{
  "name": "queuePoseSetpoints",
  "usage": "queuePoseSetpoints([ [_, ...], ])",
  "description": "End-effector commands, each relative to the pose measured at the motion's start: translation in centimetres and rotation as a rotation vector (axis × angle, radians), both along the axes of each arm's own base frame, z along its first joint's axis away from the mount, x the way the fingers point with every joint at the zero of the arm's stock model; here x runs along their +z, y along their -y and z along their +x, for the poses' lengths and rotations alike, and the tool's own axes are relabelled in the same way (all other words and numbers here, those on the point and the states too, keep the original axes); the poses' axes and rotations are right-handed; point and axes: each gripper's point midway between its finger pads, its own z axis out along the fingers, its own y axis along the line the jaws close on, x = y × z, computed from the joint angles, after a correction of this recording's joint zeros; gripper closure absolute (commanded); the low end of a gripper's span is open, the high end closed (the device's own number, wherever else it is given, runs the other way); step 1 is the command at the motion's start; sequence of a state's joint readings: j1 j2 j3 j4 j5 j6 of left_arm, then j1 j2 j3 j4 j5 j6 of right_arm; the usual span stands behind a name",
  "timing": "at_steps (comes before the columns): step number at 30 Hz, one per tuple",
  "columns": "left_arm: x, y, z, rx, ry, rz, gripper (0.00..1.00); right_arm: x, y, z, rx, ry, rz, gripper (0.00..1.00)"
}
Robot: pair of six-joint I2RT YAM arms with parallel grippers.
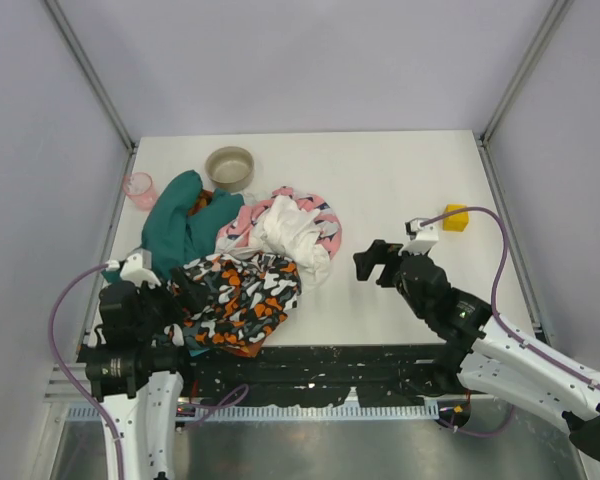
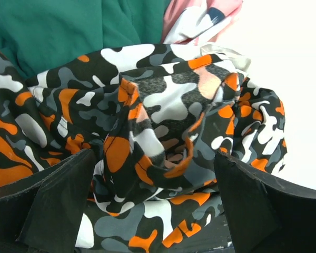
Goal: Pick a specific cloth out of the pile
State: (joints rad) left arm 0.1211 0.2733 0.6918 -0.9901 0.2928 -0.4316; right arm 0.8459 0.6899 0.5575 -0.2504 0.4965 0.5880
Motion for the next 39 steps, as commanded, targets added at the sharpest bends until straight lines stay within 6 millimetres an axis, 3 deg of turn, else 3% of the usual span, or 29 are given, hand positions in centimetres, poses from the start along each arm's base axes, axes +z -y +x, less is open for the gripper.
queuePoseSetpoints([
  [1,2.7,1.3,-0.5,-0.127,0.069,0.041,0.01,2.5,-0.7,0.6,0.020,0.069,0.025,0.05],
  [4,2.3,4.4,-0.3,-0.262,0.057,-0.105,0.00,3.0,-1.5,0.6,0.061,0.086,0.027,0.05],
  [7,-1.6,3.9,0.6,-0.197,-0.048,-0.114,0.00,3.1,-1.4,0.7,0.078,0.097,-0.031,0.05],
  [11,-2.2,4.1,2.0,-0.147,-0.126,-0.083,0.00,3.0,-1.3,1.1,0.078,0.110,-0.061,0.05],
  [15,-6.1,4.2,4.2,-0.036,-0.271,0.132,0.00,2.8,-1.5,1.4,0.080,0.112,-0.080,0.05],
  [17,-9.5,6.1,4.6,-0.092,-0.444,0.305,0.00,2.5,-1.2,1.7,0.056,0.113,-0.103,0.05],
  [23,-14.2,8.0,6.1,-0.071,-0.736,0.736,0.00,1.7,-1.4,1.4,0.090,0.092,-0.099,0.05],
  [25,-16.8,9.6,5.7,-0.121,-0.791,0.730,0.00,1.5,-1.3,1.2,0.088,0.092,-0.095,0.05],
  [28,-19.8,12.9,5.3,-0.197,-0.796,0.563,0.00,1.9,-0.8,1.1,0.077,0.108,-0.085,0.05],
  [32,-21.2,12.7,4.6,-0.184,-0.806,0.537,0.03,2.3,-0.1,0.9,0.059,0.132,-0.069,0.05],
  [34,-22.0,12.2,4.3,-0.167,-0.825,0.563,0.29,2.3,0.2,0.8,0.046,0.139,-0.064,0.05],
  [36,-22.5,12.2,4.2,-0.166,-0.836,0.560,0.50,2.3,0.6,0.8,0.031,0.144,-0.066,0.05],
  [37,-22.8,12.2,4.2,-0.167,-0.836,0.553,0.68,2.2,0.8,0.7,0.026,0.144,-0.065,0.05],
  [38,-22.9,12.3,4.1,-0.169,-0.835,0.549,0.94,2.2,1.0,0.7,0.020,0.144,-0.066,0.05],
  [39,-22.8,12.2,4.1,-0.160,-0.833,0.551,1.00,2.3,1.1,0.6,0.020,0.145,-0.064,0.05],
])
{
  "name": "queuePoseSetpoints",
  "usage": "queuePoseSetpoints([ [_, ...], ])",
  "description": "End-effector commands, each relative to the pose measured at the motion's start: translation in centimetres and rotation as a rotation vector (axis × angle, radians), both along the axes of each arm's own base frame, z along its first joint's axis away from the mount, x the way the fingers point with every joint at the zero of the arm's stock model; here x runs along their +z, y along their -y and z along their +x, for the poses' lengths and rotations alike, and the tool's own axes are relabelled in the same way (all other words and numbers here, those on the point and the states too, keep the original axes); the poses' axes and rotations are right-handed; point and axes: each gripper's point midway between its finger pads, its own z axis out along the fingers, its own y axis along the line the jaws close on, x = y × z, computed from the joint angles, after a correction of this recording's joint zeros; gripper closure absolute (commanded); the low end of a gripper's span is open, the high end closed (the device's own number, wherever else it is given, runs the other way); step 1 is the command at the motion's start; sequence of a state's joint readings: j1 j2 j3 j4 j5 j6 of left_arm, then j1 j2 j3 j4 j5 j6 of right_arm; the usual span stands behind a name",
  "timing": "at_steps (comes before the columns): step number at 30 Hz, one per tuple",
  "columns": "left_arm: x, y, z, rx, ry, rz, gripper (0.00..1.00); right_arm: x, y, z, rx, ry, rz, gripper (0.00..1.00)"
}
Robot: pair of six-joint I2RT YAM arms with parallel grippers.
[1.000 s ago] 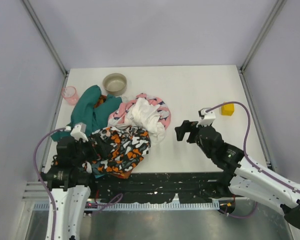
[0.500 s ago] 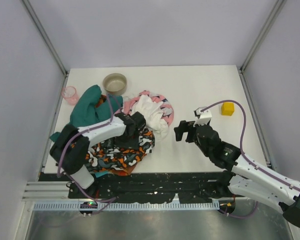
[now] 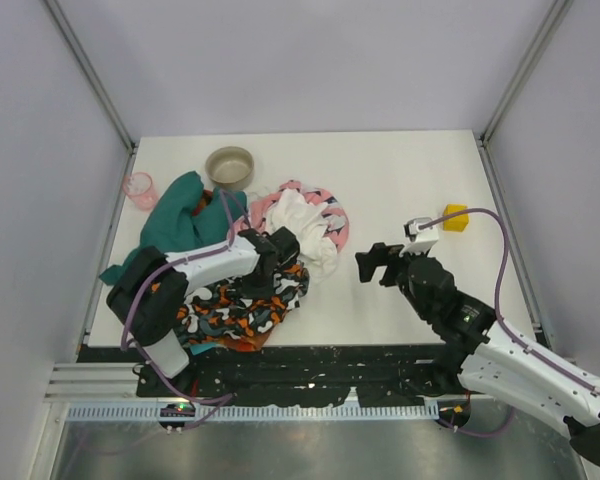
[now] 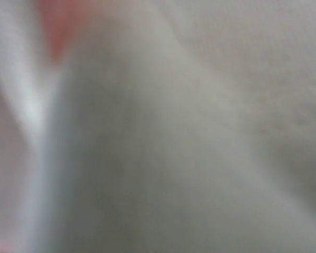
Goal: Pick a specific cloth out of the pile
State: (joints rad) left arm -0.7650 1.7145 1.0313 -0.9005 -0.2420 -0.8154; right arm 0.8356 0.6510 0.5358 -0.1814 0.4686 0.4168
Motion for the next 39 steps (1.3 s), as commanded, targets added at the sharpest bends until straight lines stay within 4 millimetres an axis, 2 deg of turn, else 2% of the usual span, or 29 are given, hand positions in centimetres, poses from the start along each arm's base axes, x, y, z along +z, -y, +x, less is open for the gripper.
queuePoseSetpoints([
  [1,-6.1,0.5,0.3,0.040,0.017,-0.018,1.00,1.1,0.9,0.3,-0.044,0.040,0.022,0.05],
  [3,-4.5,0.2,1.1,0.042,0.080,-0.018,1.00,1.0,1.0,0.1,-0.040,0.036,0.016,0.05],
  [5,-1.6,-0.3,2.3,0.047,0.176,-0.020,1.00,0.8,0.9,-0.2,-0.017,0.034,0.007,0.05],
  [8,5.1,-1.3,4.8,0.052,0.408,-0.052,1.00,0.9,0.1,-0.8,0.057,0.046,0.006,0.05],
  [14,18.2,-2.9,7.8,0.050,0.829,-0.182,1.00,0.5,-4.3,-3.3,0.323,0.066,0.114,0.05],
  [17,22.8,-4.6,8.3,0.076,0.949,-0.205,1.00,0.7,-6.6,-4.4,0.448,0.075,0.186,0.05],
  [18,23.9,-5.0,8.6,0.084,0.977,-0.211,1.00,0.8,-8.0,-6.0,0.560,0.063,0.207,0.05],
  [21,26.3,-6.2,9.3,0.104,1.029,-0.206,1.00,0.6,-10.9,-8.0,0.725,0.047,0.236,0.05],
  [23,26.8,-6.3,10.1,0.099,1.031,-0.211,1.00,-0.2,-12.6,-9.2,0.785,0.020,0.196,0.05],
  [24,27.0,-6.2,10.7,0.099,1.030,-0.235,1.00,-0.7,-12.8,-8.8,0.758,0.017,0.165,0.05],
  [25,27.1,-6.0,11.4,0.090,1.024,-0.251,1.00,-1.0,-13.7,-9.6,0.782,-0.002,0.145,0.05],
  [27,26.0,-6.6,13.3,0.117,0.989,-0.221,1.00,-1.3,-14.4,-9.5,0.774,-0.014,0.134,0.05],
  [29,24.4,-7.2,14.4,0.137,0.914,-0.185,1.00,-1.1,-14.9,-9.6,0.776,-0.026,0.165,0.05],
  [32,21.1,-6.6,15.0,0.112,0.787,-0.173,1.00,-1.0,-15.0,-10.1,0.789,-0.032,0.174,0.05],
  [33,20.2,-6.3,14.6,0.101,0.745,-0.176,0.92,-1.1,-14.9,-9.9,0.774,-0.031,0.170,0.05],
  [34,19.4,-6.0,14.3,0.095,0.710,-0.187,0.70,-1.4,-14.6,-9.8,0.761,-0.040,0.162,0.05],
  [35,19.0,-5.7,13.9,0.086,0.695,-0.202,0.44,-1.6,-14.3,-9.5,0.739,-0.040,0.154,0.05],
  [36,18.8,-5.6,13.6,0.075,0.688,-0.210,0.01,-1.7,-14.0,-9.5,0.730,-0.039,0.152,0.05],
  [38,19.4,-5.9,12.6,0.072,0.692,-0.223,0.01,-1.8,-13.4,-9.4,0.703,-0.036,0.153,0.05],
  [39,20.3,-5.9,11.8,0.068,0.698,-0.238,0.00,-1.9,-13.1,-9.2,0.692,-0.031,0.146,0.05],
])
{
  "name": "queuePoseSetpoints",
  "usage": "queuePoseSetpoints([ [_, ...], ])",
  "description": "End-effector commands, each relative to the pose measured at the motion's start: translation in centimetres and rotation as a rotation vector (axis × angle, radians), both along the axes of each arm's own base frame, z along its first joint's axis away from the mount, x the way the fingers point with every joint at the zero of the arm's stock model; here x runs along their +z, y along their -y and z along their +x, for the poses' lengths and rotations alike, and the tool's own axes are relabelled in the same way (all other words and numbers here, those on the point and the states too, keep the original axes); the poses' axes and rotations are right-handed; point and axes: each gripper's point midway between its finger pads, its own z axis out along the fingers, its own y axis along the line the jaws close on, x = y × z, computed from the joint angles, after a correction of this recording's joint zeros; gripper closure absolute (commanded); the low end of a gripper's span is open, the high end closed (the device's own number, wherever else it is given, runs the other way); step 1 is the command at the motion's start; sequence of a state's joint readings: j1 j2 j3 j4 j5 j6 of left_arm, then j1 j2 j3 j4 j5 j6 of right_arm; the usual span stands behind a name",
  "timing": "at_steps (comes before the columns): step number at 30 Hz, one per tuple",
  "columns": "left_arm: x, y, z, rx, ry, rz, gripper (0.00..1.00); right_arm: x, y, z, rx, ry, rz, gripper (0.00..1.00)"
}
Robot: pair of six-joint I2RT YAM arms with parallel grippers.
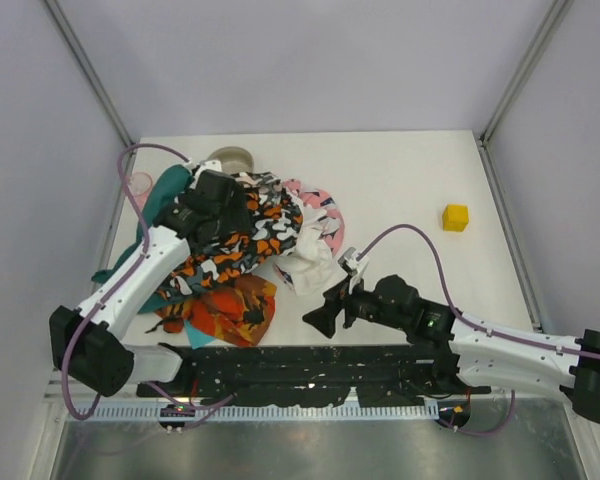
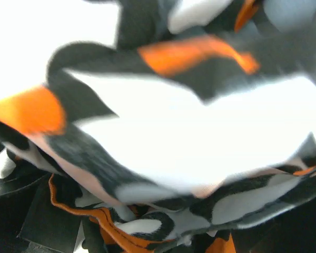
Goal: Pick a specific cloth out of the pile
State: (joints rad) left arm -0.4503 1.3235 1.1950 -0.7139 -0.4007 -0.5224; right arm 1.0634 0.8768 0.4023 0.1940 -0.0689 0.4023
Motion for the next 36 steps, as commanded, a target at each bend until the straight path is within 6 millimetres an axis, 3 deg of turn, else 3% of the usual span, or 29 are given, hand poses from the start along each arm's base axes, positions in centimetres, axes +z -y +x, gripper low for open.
queuePoseSetpoints([
  [1,3.9,0.0,-3.2,-0.055,0.046,-0.065,0.00,2.8,0.6,0.8,-0.060,0.050,0.073,0.05],
  [4,6.7,0.0,-7.0,-0.114,0.116,-0.048,0.00,2.8,1.6,1.3,-0.110,0.072,0.067,0.05],
  [6,7.2,1.4,-9.8,-0.225,0.146,-0.064,0.01,3.0,2.4,1.4,-0.130,0.089,0.073,0.05],
  [8,6.2,3.6,-12.5,-0.364,0.128,-0.119,0.00,2.9,3.1,1.4,-0.143,0.104,0.069,0.05],
  [11,2.4,6.2,-16.2,-0.531,0.022,-0.166,0.00,2.1,3.7,1.3,-0.151,0.105,0.050,0.05],
  [15,-4.3,7.0,-19.2,-0.625,-0.147,-0.052,0.01,1.2,4.2,1.1,-0.157,0.095,0.027,0.05],
  [17,-6.9,7.2,-19.4,-0.614,-0.202,0.014,0.00,0.7,4.4,1.1,-0.164,0.088,0.024,0.05],
  [19,-8.5,8.7,-19.6,-0.663,-0.239,0.013,0.00,0.6,4.6,1.1,-0.173,0.082,0.031,0.05],
  [22,-11.2,9.0,-19.4,-0.666,-0.296,0.089,0.00,0.7,4.6,1.1,-0.180,0.075,0.039,0.05],
  [26,-16.0,7.3,-20.1,-0.619,-0.468,0.257,0.00,0.6,4.7,1.1,-0.187,0.065,0.039,0.05],
  [29,-18.0,6.6,-20.7,-0.596,-0.558,0.345,0.01,0.4,5.0,1.2,-0.202,0.067,0.035,0.05],
  [32,-17.8,6.8,-19.9,-0.568,-0.553,0.404,0.28,0.5,5.3,1.4,-0.219,0.071,0.036,0.05],
  [34,-16.8,6.7,-19.1,-0.521,-0.535,0.440,0.65,0.6,5.4,1.3,-0.216,0.071,0.040,0.05],
  [36,-15.0,6.7,-18.1,-0.496,-0.487,0.458,0.93,0.7,5.4,1.2,-0.213,0.071,0.045,0.05],
])
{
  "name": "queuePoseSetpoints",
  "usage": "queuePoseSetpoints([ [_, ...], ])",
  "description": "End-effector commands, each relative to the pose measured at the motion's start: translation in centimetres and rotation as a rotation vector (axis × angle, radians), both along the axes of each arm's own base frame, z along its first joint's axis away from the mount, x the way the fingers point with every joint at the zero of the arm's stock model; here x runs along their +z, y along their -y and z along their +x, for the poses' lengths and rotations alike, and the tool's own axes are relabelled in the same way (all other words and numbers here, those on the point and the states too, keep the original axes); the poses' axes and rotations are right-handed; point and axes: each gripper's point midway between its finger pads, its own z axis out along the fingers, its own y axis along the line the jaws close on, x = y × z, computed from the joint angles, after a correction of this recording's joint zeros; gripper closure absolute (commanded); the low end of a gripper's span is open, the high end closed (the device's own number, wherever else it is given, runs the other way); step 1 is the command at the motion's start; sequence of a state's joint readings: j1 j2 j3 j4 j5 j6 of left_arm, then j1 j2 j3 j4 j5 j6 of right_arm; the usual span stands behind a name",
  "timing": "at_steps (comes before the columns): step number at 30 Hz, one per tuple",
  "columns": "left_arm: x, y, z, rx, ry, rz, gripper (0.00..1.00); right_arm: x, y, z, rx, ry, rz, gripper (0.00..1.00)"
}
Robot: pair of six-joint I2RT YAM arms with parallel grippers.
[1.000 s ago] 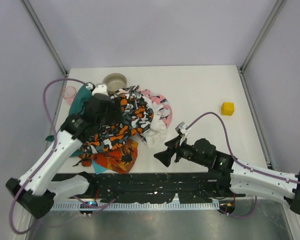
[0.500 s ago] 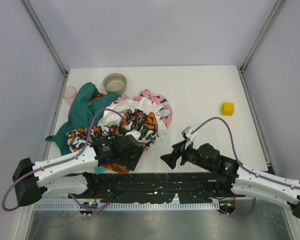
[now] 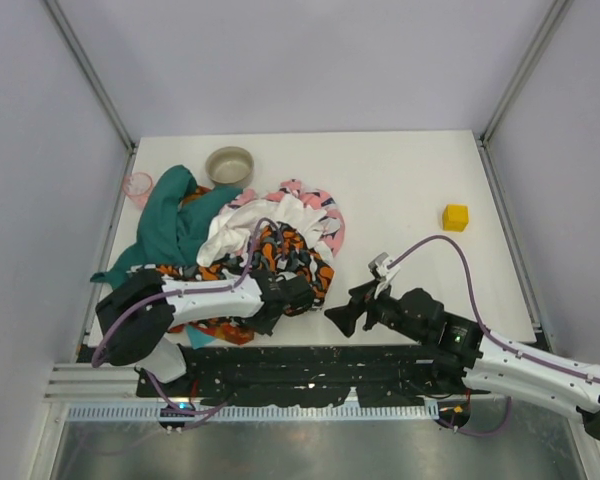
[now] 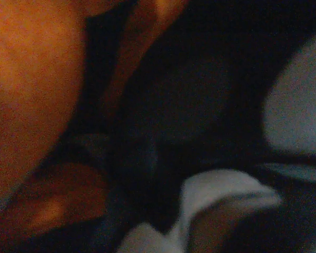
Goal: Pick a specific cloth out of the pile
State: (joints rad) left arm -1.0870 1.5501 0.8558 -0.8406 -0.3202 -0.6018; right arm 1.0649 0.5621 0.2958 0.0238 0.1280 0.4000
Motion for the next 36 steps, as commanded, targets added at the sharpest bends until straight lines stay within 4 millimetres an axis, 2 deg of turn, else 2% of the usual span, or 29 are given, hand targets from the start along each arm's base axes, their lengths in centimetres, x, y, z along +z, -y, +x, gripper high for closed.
queuePoseSetpoints([
  [1,3.6,-0.6,2.4,0.049,0.142,0.055,1.00,1.0,0.1,0.0,-0.012,0.010,0.043,0.05],
  [2,5.0,-0.4,3.1,0.054,0.187,0.043,1.00,1.0,0.1,-0.1,-0.006,0.014,0.041,0.05],
  [5,11.0,-0.7,5.8,0.065,0.358,0.014,1.00,0.9,-0.6,-1.0,0.071,0.022,0.033,0.05],
  [6,13.4,-1.2,7.1,0.079,0.424,0.013,1.00,0.6,-1.0,-1.3,0.096,0.013,0.026,0.05],
  [7,15.5,-1.8,8.3,0.100,0.487,0.011,1.00,1.1,-1.9,-2.4,0.171,0.011,0.057,0.05],
  [8,17.6,-2.5,9.4,0.127,0.541,0.005,1.00,0.4,-2.7,-2.6,0.201,-0.008,0.043,0.05],
  [9,19.1,-3.3,10.5,0.154,0.570,-0.004,1.00,1.4,-3.7,-3.0,0.244,-0.002,0.077,0.05],
  [10,20.5,-4.0,11.5,0.179,0.596,-0.017,1.00,0.8,-4.7,-3.2,0.263,-0.022,0.064,0.05],
  [11,21.8,-5.1,12.3,0.237,0.622,-0.035,1.00,1.1,-5.5,-2.7,0.252,-0.013,0.057,0.05],
  [12,22.3,-6.0,12.7,0.285,0.626,-0.055,1.00,0.2,-6.7,-3.0,0.265,-0.013,0.025,0.05],
  [13,22.8,-6.7,13.3,0.338,0.656,-0.079,1.00,0.7,-7.3,-1.5,0.192,0.021,0.010,0.05],
  [14,23.5,-7.1,13.9,0.378,0.692,-0.105,1.00,0.7,-9.1,-1.0,0.176,0.033,-0.005,0.05],
  [15,23.6,-7.0,14.2,0.369,0.688,-0.132,1.00,0.7,-10.0,-0.8,0.177,0.047,-0.017,0.05],
  [16,23.9,-6.7,14.4,0.364,0.690,-0.160,1.00,0.8,-12.3,-0.5,0.180,0.063,-0.024,0.05],
  [17,24.1,-6.6,14.5,0.365,0.691,-0.172,1.00,-1.5,-13.6,-0.7,0.207,0.070,-0.095,0.05],
  [18,24.1,-6.7,14.5,0.369,0.688,-0.177,1.00,0.5,-15.5,-0.2,0.204,0.104,-0.067,0.05],
  [19,24.2,-6.8,14.6,0.377,0.686,-0.186,1.00,-1.8,-16.6,-0.4,0.226,0.124,-0.151,0.05],
  [20,24.2,-6.9,14.6,0.386,0.683,-0.190,1.00,-0.3,-18.0,0.4,0.203,0.154,-0.138,0.05],
  [21,24.3,-7.0,14.6,0.391,0.682,-0.198,1.00,-1.9,-18.8,0.7,0.207,0.160,-0.185,0.05],
  [22,24.3,-7.2,14.6,0.395,0.678,-0.200,1.00,-1.3,-19.9,1.2,0.196,0.176,-0.177,0.05],
  [23,24.2,-7.2,14.7,0.398,0.673,-0.204,1.00,-2.9,-20.3,1.4,0.209,0.190,-0.225,0.05],
  [24,24.2,-7.2,14.6,0.395,0.668,-0.208,1.00,-2.8,-21.1,1.9,0.205,0.200,-0.237,0.05],
  [25,24.1,-7.3,14.6,0.396,0.665,-0.209,1.00,-4.7,-21.4,2.1,0.217,0.202,-0.293,0.05],
  [26,24.1,-7.4,14.6,0.400,0.666,-0.209,1.00,-4.9,-21.9,2.3,0.220,0.207,-0.314,0.05],
  [27,24.1,-7.5,14.5,0.401,0.665,-0.205,1.00,-6.9,-21.9,2.6,0.224,0.207,-0.369,0.05],
  [30,23.9,-7.7,14.6,0.415,0.663,-0.217,1.00,-9.4,-22.0,2.7,0.226,0.177,-0.438,0.05],
  [31,23.7,-7.7,14.6,0.416,0.656,-0.230,1.00,-11.6,-21.8,2.4,0.237,0.140,-0.489,0.05],
  [32,23.6,-7.6,14.6,0.419,0.649,-0.237,1.00,-11.7,-22.3,2.6,0.227,0.127,-0.491,0.05],
  [36,23.4,-7.6,14.6,0.422,0.644,-0.251,1.00,-15.7,-22.3,2.6,0.212,0.056,-0.562,0.05],
])
